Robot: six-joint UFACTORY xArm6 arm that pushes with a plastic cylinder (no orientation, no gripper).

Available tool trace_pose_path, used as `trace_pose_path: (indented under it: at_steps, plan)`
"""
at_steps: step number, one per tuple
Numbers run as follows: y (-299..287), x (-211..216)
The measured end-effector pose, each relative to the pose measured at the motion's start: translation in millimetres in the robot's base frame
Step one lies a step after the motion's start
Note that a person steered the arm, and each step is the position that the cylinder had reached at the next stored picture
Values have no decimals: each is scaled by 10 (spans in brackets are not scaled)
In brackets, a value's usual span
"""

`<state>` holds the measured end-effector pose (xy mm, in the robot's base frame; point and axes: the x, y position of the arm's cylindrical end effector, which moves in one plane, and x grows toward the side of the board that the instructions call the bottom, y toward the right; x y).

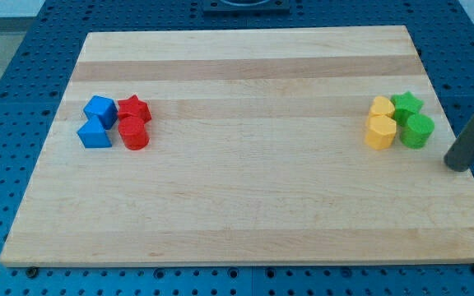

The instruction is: Point your arm to green circle

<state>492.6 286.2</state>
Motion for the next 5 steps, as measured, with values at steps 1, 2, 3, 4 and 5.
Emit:
trace_pose_path:
  at_steps: [1, 2, 3, 4, 5]
  plan:
    - [95, -167]
    - [101, -349]
    - [62, -449]
    - [-219, -449]
    - [-619, -442]
